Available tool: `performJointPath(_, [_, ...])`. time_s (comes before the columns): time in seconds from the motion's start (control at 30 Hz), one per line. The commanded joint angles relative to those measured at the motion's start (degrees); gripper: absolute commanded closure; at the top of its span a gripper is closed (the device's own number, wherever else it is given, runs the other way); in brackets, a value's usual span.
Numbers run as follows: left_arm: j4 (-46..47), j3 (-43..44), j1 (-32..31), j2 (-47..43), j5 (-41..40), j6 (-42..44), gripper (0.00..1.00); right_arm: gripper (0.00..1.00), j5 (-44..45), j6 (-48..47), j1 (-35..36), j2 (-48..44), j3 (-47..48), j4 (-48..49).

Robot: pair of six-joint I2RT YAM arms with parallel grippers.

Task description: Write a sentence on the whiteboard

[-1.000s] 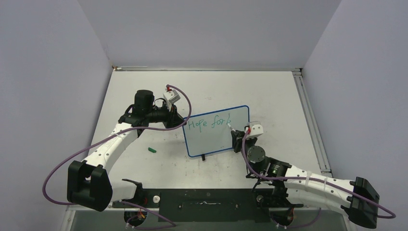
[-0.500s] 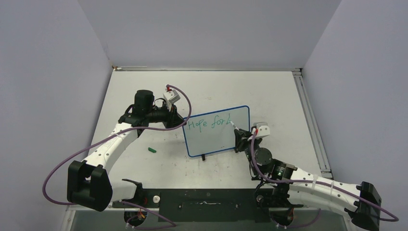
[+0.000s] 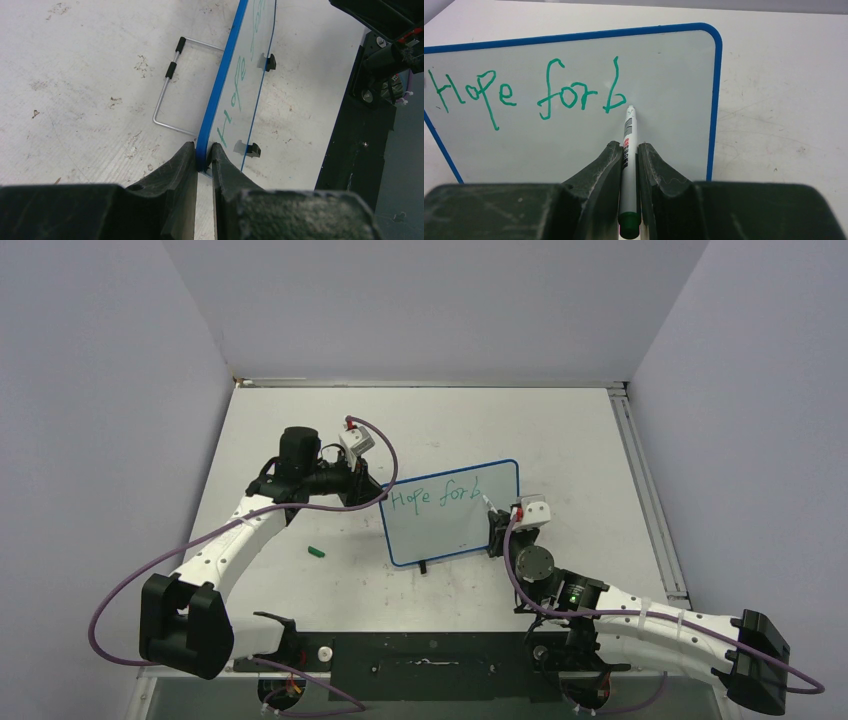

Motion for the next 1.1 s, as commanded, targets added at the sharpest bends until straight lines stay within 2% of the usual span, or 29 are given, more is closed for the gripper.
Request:
performJointPath(0.0, [-3.3, 0.6, -0.2, 1.1, -1.6, 2.5, 1.00, 0.95, 2.7, -0.5, 0.1, -0.7, -0.1, 1.0])
performJointPath(0.67, [-3.3, 0.5, -0.1, 1.0, -1.7, 2.5, 1.00, 0.95, 1.2, -6.4, -1.4, 1.2, 1.4, 7.3])
performJointPath(1.07, [-3.3, 0.6, 0.0, 1.0, -1.7, 2.5, 1.00, 0.95, -1.0, -1.4, -1.3, 1.9, 1.0, 3.0])
